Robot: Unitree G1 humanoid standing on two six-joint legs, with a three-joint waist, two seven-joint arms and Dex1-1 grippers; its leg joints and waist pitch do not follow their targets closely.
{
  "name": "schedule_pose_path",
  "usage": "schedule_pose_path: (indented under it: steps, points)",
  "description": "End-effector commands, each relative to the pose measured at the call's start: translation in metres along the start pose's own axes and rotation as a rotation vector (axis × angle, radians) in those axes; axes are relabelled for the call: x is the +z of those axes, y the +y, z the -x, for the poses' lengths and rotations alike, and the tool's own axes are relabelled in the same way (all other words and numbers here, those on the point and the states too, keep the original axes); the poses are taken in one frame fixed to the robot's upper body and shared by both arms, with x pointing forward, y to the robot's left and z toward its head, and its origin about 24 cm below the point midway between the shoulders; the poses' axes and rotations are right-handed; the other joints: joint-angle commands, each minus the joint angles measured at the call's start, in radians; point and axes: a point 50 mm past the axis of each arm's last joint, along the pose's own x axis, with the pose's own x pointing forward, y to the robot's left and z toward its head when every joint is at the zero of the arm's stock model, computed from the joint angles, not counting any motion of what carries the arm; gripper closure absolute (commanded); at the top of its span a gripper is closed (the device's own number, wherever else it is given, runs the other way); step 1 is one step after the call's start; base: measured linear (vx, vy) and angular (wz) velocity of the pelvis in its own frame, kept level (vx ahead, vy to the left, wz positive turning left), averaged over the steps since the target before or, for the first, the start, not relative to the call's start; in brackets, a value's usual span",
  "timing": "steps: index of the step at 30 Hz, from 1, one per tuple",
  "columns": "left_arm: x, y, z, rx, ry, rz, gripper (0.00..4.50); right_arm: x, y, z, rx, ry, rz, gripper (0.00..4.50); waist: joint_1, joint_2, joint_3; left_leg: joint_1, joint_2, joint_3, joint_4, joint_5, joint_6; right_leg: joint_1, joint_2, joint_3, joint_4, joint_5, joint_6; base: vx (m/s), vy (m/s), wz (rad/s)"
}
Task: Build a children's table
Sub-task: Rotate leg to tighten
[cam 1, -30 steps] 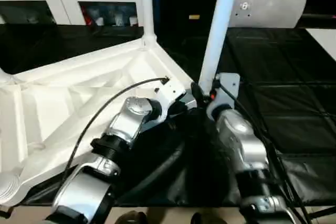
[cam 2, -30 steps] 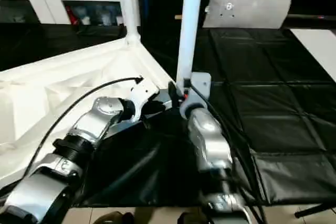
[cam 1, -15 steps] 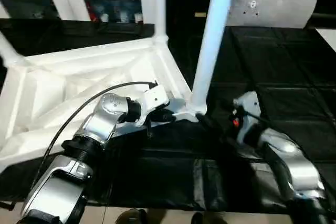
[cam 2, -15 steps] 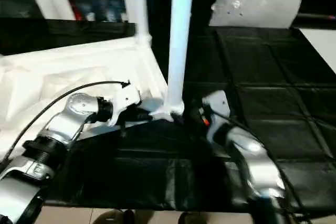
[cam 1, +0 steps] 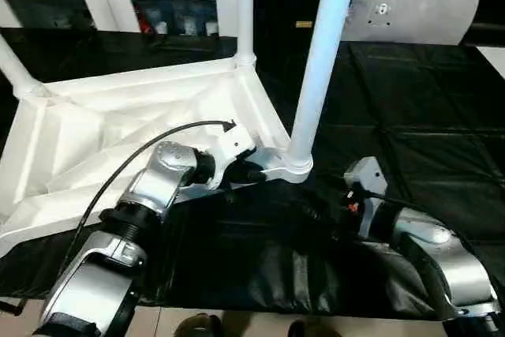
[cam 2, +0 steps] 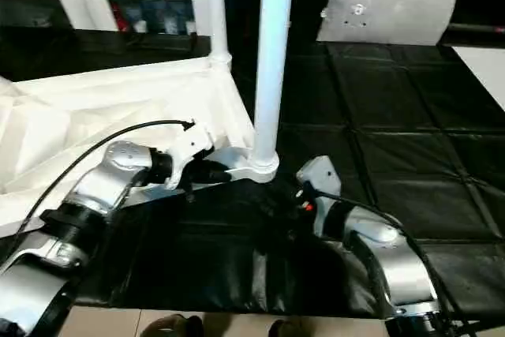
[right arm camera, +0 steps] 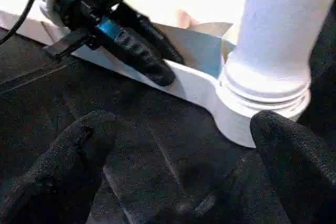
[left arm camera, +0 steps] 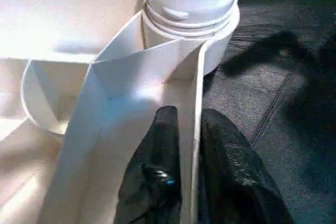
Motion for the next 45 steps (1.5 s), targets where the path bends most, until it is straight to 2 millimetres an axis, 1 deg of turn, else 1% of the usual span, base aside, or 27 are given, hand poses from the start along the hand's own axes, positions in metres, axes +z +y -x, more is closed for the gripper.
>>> schedule_pose_path:
  steps: [1,6,7,8,9,10,14,17,20,25,26,27,28,29,30,33,34,35,36,37,38,39,40,41,43,44,45]
  points:
    - [-0.009,0.002,0.000,0.011,0.067,0.015,3.56,0.002,0.002,0.002,-0.003,0.002,0.018,0.00,0.000,-0.001,-0.062,0.027,0.097,-0.052,-0.080,-0.283,0.027,0.040,-0.091,0.058,-0.076,-0.291,-0.204,0.000,0.000,0.00]
    - [-0.010,-0.002,-0.002,-0.031,0.099,0.010,3.56,-0.001,0.003,0.003,-0.006,0.016,0.025,0.00,0.001,-0.001,-0.065,0.025,0.096,-0.053,-0.079,-0.267,0.028,0.041,-0.091,0.058,-0.073,-0.268,-0.205,0.000,0.000,0.00]
    - [-0.010,-0.002,-0.002,-0.036,0.105,0.001,3.73,-0.001,0.003,0.003,-0.007,0.018,0.026,0.00,0.000,-0.001,-0.065,0.026,0.096,-0.053,-0.078,-0.261,0.028,0.042,-0.091,0.058,-0.072,-0.259,-0.208,0.000,0.000,0.00]
    - [-0.010,-0.003,-0.002,-0.040,0.110,-0.003,3.73,-0.001,0.004,0.003,-0.007,0.019,0.025,0.00,0.001,0.002,-0.067,0.024,0.096,-0.053,-0.077,-0.253,0.031,0.043,-0.091,0.058,-0.070,-0.244,-0.211,0.000,0.000,0.00]
    - [-0.010,-0.003,-0.003,-0.046,0.116,-0.005,3.73,-0.002,0.004,0.003,-0.007,0.020,0.025,0.00,0.000,-0.001,-0.068,0.025,0.096,-0.051,-0.076,-0.248,0.035,0.043,-0.090,0.058,-0.069,-0.226,-0.217,0.000,0.000,0.00]
    - [-0.010,-0.004,-0.003,-0.049,0.121,-0.011,4.02,-0.002,0.004,0.003,-0.008,0.022,0.025,0.00,0.001,-0.001,-0.068,0.024,0.096,-0.051,-0.076,-0.238,0.040,0.044,-0.090,0.058,-0.066,-0.211,-0.223,0.000,0.000,0.00]
    - [-0.008,-0.004,-0.003,-0.057,0.132,-0.030,4.14,-0.004,0.004,0.004,-0.011,0.034,0.031,0.00,0.002,0.001,-0.070,0.023,0.096,-0.051,-0.073,-0.217,0.052,0.047,-0.091,0.057,-0.063,-0.184,-0.235,0.000,0.000,0.00]
    - [-0.008,-0.005,-0.004,-0.065,0.131,-0.038,4.46,-0.003,0.004,0.004,-0.019,0.033,0.034,0.00,0.002,0.001,-0.072,0.023,0.095,-0.051,-0.072,-0.219,0.054,0.048,-0.091,0.056,-0.064,-0.194,-0.234,0.000,0.000,0.00]
    - [-0.008,-0.006,-0.004,-0.086,0.132,-0.054,4.46,-0.002,0.001,0.004,-0.031,0.027,0.041,0.00,0.002,0.001,-0.074,0.023,0.096,-0.051,-0.071,-0.216,0.051,0.049,-0.091,0.055,-0.063,-0.195,-0.232,0.000,0.000,0.00]
    - [-0.007,-0.010,-0.005,-0.130,0.124,-0.094,4.46,0.005,-0.009,0.008,-0.047,0.004,0.062,0.00,0.003,0.001,-0.077,0.025,0.095,-0.049,-0.068,-0.190,0.060,0.048,-0.089,0.056,-0.056,-0.136,-0.245,0.000,0.000,0.00]
    - [-0.005,-0.016,-0.003,-0.217,0.091,-0.154,4.46,0.011,-0.017,0.012,-0.039,-0.007,0.086,0.00,0.005,-0.001,-0.080,0.025,0.094,-0.049,-0.065,-0.181,0.067,0.051,-0.092,0.055,-0.054,-0.125,-0.253,0.000,0.000,0.00]
    - [-0.005,-0.018,-0.003,-0.249,0.082,-0.173,4.46,0.013,-0.020,0.012,-0.033,-0.008,0.093,0.00,0.002,0.000,-0.080,0.019,0.093,-0.049,-0.064,-0.167,0.072,0.056,-0.092,0.055,-0.051,-0.116,-0.254,0.000,0.000,0.00]
    - [-0.006,-0.020,-0.001,-0.274,0.088,-0.186,4.46,0.014,-0.022,0.013,-0.018,-0.008,0.098,0.00,0.005,0.002,-0.081,0.024,0.093,-0.047,-0.063,-0.165,0.074,0.052,-0.091,0.054,-0.052,-0.111,-0.258,0.000,0.000,0.00]
    - [-0.007,-0.022,0.001,-0.319,0.089,-0.218,4.46,0.017,-0.023,0.013,0.010,-0.009,0.112,0.00,0.004,0.001,-0.080,0.022,0.093,-0.046,-0.062,-0.162,0.077,0.053,-0.090,0.055,-0.049,-0.103,-0.262,0.000,0.000,0.00]
    - [-0.008,-0.024,0.002,-0.341,0.090,-0.235,4.46,0.018,-0.024,0.013,0.023,-0.009,0.119,0.00,0.007,0.003,-0.079,0.025,0.095,-0.044,-0.062,-0.171,0.079,0.050,-0.090,0.054,-0.052,-0.112,-0.263,0.000,0.000,0.00]
    - [-0.008,-0.026,0.004,-0.387,0.083,-0.261,4.46,0.022,-0.026,0.013,0.070,-0.012,0.140,0.00,0.015,0.006,-0.078,0.025,0.097,-0.044,-0.062,-0.181,0.077,0.050,-0.091,0.054,-0.051,-0.136,-0.260,0.000,0.000,0.00]
    - [-0.006,-0.029,0.005,-0.444,0.068,-0.275,4.46,0.024,-0.026,0.012,0.149,-0.018,0.167,0.00,0.018,0.005,-0.077,0.027,0.099,-0.044,-0.063,-0.193,0.071,0.047,-0.089,0.053,-0.052,-0.156,-0.257,0.000,0.000,0.00]
    - [-0.006,-0.030,0.006,-0.452,0.068,-0.277,4.46,0.024,-0.026,0.012,0.159,-0.019,0.169,0.00,0.022,0.006,-0.076,0.028,0.099,-0.044,-0.063,-0.212,0.062,0.047,-0.090,0.052,-0.052,-0.182,-0.257,0.000,0.000,0.00]
    - [-0.005,-0.033,0.008,-0.508,0.062,-0.297,4.46,0.025,-0.024,0.011,0.247,-0.024,0.166,0.00,0.025,0.006,-0.076,0.030,0.100,-0.044,-0.064,-0.233,0.055,0.045,-0.091,0.052,-0.054,-0.202,-0.255,0.000,0.000,0.00]
    - [-0.005,-0.034,0.008,-0.519,0.060,-0.302,4.46,0.025,-0.023,0.011,0.267,-0.024,0.160,0.00,0.027,0.008,-0.074,0.030,0.103,-0.043,-0.066,-0.251,0.050,0.044,-0.089,0.053,-0.054,-0.218,-0.252,0.000,0.000,0.00]
    - [-0.005,-0.035,0.009,-0.532,0.059,-0.308,4.46,0.025,-0.022,0.011,0.298,-0.025,0.153,0.00,0.029,0.005,-0.073,0.032,0.104,-0.044,-0.067,-0.260,0.047,0.042,-0.089,0.053,-0.055,-0.224,-0.251,0.000,0.000,0.00]
    - [-0.005,-0.035,0.009,-0.543,0.059,-0.318,4.50,0.026,-0.021,0.011,0.330,-0.023,0.147,0.19,0.031,0.006,-0.073,0.034,0.103,-0.043,-0.068,-0.268,0.043,0.041,-0.089,0.054,-0.055,-0.231,-0.252,0.000,0.000,0.00]
    - [-0.004,-0.036,0.010,-0.557,0.058,-0.327,4.50,0.026,-0.021,0.010,0.360,-0.020,0.142,0.30,0.032,0.002,-0.071,0.034,0.103,-0.043,-0.068,-0.276,0.040,0.039,-0.089,0.054,-0.056,-0.243,-0.249,0.000,0.000,0.00]
    - [-0.004,-0.037,0.010,-0.570,0.056,-0.333,4.50,0.026,-0.020,0.010,0.390,-0.014,0.137,0.37,0.032,0.002,-0.072,0.032,0.103,-0.044,-0.068,-0.277,0.038,0.041,-0.091,0.054,-0.054,-0.248,-0.250,0.000,0.000,0.00]
    - [-0.004,-0.038,0.011,-0.582,0.054,-0.342,4.50,0.025,-0.020,0.009,0.423,-0.003,0.131,0.47,0.035,0.001,-0.069,0.031,0.104,-0.045,-0.068,-0.287,0.029,0.038,-0.095,0.057,-0.057,-0.286,-0.239,0.000,0.000,0.00]
    - [-0.004,-0.039,0.011,-0.594,0.052,-0.348,4.50,0.024,-0.020,0.009,0.449,0.009,0.128,0.65,0.035,-0.003,-0.069,0.030,0.103,-0.045,-0.068,-0.290,0.028,0.039,-0.096,0.056,-0.057,-0.297,-0.238,0.000,0.000,0.00]
    - [-0.004,-0.039,0.012,-0.598,0.053,-0.352,4.50,0.024,-0.020,0.008,0.467,0.015,0.123,0.72,0.035,-0.003,-0.069,0.029,0.103,-0.047,-0.069,-0.287,0.027,0.041,-0.098,0.056,-0.057,-0.306,-0.237,0.000,0.000,0.00]
